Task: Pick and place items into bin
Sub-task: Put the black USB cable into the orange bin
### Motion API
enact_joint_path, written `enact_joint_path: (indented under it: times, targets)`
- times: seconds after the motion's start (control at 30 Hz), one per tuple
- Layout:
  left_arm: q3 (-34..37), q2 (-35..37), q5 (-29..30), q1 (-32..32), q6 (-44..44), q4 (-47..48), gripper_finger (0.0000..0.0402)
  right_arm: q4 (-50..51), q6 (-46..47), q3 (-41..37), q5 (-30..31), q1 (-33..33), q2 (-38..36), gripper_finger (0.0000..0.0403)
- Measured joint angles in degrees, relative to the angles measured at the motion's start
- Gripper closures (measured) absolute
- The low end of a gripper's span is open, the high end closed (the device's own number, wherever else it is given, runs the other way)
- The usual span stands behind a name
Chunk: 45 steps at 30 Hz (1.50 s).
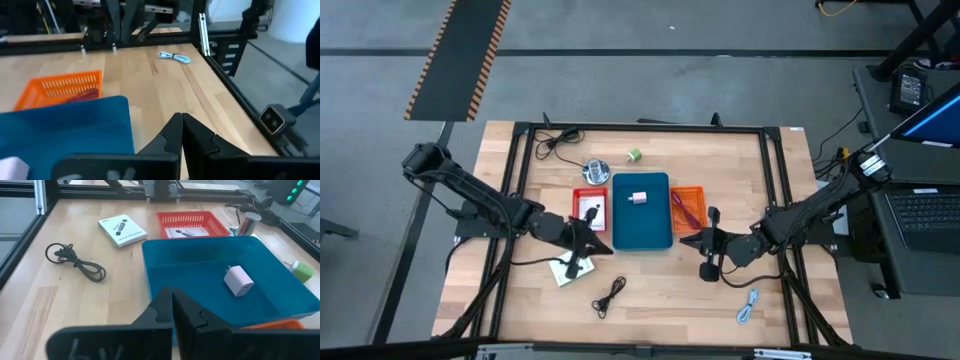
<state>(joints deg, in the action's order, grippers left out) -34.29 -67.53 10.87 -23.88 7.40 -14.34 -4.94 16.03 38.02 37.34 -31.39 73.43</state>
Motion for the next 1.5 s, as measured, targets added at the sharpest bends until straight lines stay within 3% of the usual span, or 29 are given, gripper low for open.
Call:
enact_joint_path:
  times: [0.2,0.37,0.63,0.97,1.17,1.5]
  targets:
    - [-3.53,-2.81,1.17,-3.77,2.3,5.92,0.0399,0.01,-0.17,0.0,0.02,0.08,0.0,0.0402]
    - [-10.66,-8.25,1.45,-7.65,7.39,13.43,0.0398,0.19,-0.36,0.0,0.04,0.08,0.0,0.0402]
    - [-25.98,-19.75,1.34,-11.87,30.1,30.82,0.0398,0.13,-3.31,0.0,2.68,0.12,0.02,0.0402]
    - [-48.39,-32.72,-3.51,-13.64,58.39,64.44,0.0398,0.39,-7.44,0.0,2.71,0.14,0.02,0.0402]
    - [-55.24,-37.92,-4.4,-13.35,64.56,67.85,0.0398,2.16,-7.57,0.0,2.7,0.14,0.02,0.0402]
    - [-55.45,-40.43,-5.65,-10.46,67.05,69.78,0.0397,4.27,-7.34,0.0,2.71,0.14,0.02,0.0402]
